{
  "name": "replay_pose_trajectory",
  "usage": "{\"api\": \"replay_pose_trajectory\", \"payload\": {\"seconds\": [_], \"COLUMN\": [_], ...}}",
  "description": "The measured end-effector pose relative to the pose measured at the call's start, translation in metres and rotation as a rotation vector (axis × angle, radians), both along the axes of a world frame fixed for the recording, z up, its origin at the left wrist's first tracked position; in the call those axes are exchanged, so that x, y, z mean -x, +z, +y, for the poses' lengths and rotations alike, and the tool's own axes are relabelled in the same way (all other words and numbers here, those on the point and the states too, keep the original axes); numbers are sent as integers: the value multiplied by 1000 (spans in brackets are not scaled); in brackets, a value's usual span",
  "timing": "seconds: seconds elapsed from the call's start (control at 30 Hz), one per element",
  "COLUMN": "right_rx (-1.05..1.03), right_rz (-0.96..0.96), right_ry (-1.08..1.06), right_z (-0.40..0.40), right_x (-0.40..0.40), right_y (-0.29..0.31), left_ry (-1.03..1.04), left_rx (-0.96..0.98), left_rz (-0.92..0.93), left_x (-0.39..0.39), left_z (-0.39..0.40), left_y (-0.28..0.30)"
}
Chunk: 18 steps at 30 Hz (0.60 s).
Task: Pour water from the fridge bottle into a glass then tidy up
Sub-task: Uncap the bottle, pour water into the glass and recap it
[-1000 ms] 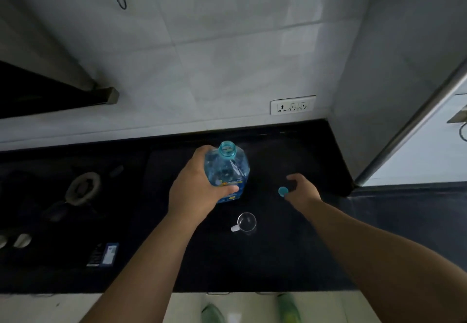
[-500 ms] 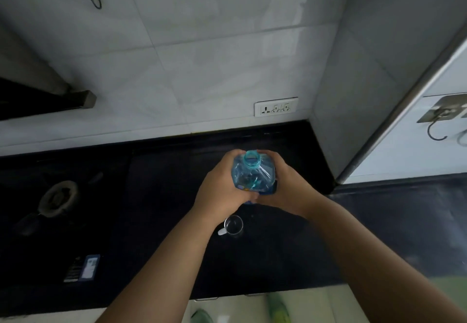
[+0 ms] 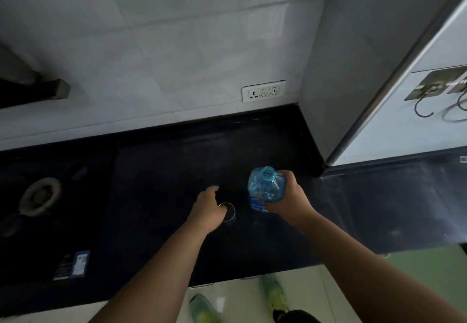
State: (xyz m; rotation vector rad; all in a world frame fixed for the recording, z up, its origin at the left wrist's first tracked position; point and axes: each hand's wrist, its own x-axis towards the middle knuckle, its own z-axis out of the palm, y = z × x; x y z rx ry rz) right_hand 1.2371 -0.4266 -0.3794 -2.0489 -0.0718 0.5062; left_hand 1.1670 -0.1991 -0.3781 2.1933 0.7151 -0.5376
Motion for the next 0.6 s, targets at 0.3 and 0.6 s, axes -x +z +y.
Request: {"api": "replay_pose_trajectory", "payload": {"seconds": [0.3,0.6], "right_rx": [-61,-43], "right_rz": [75,92], "right_ry": [-76,-84], "right_z": [3,3], "right_x": [20,22], "right_y": [-24,-32], "left_ry": [60,256], "left_rx": [-35,247], "left_rz": [217,249], "left_x": [26,42], "left_z": [7,-13], "left_y": [-38,-38]}}
